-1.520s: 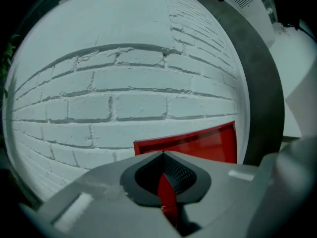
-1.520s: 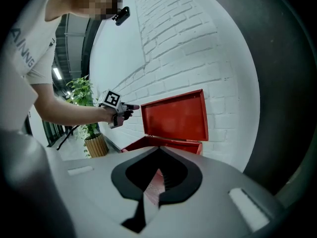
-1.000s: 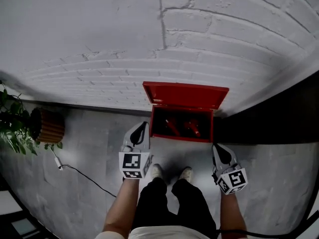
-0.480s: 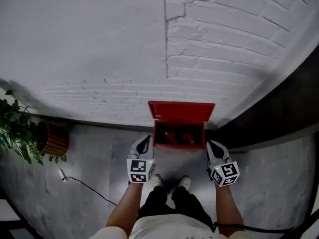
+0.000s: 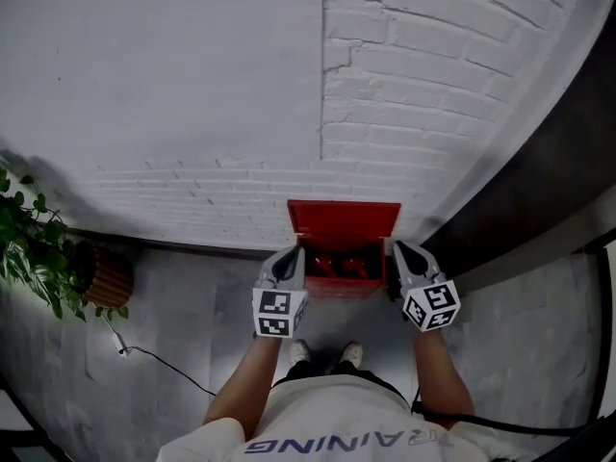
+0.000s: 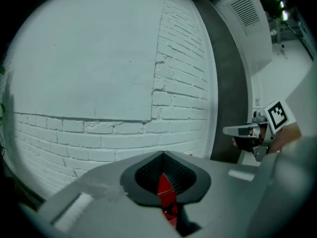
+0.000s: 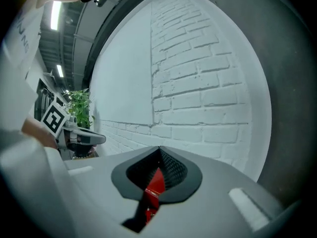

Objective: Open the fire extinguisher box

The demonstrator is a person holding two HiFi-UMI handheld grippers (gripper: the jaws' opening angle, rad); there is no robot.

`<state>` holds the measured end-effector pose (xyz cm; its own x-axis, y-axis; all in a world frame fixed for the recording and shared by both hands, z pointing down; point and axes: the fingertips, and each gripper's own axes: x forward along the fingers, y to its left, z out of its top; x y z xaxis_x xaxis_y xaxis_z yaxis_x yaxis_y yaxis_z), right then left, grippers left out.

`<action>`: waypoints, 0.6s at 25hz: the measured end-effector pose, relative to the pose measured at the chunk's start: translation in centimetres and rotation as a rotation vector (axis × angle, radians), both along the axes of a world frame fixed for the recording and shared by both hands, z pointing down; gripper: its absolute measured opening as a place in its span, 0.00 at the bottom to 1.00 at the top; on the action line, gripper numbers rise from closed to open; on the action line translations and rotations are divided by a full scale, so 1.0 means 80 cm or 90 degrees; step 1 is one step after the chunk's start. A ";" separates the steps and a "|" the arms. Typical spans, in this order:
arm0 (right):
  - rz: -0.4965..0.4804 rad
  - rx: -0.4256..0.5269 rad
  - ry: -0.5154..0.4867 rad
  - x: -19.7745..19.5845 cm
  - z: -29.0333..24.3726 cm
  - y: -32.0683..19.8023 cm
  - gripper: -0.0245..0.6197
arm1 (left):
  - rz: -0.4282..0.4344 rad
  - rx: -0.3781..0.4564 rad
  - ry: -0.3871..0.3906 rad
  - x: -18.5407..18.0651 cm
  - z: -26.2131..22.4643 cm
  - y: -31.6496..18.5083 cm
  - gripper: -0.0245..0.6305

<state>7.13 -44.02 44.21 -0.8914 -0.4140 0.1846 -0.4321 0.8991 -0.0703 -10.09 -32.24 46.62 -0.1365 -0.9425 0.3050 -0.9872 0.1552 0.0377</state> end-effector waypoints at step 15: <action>0.004 0.023 -0.001 0.004 -0.022 -0.008 0.05 | -0.009 0.045 -0.007 -0.014 -0.048 -0.020 0.04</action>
<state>7.43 -44.68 42.48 -0.8886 -0.4267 0.1680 -0.4383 0.8980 -0.0377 -11.22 -33.82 42.80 -0.1527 -0.9595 0.2366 -0.9854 0.1661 0.0376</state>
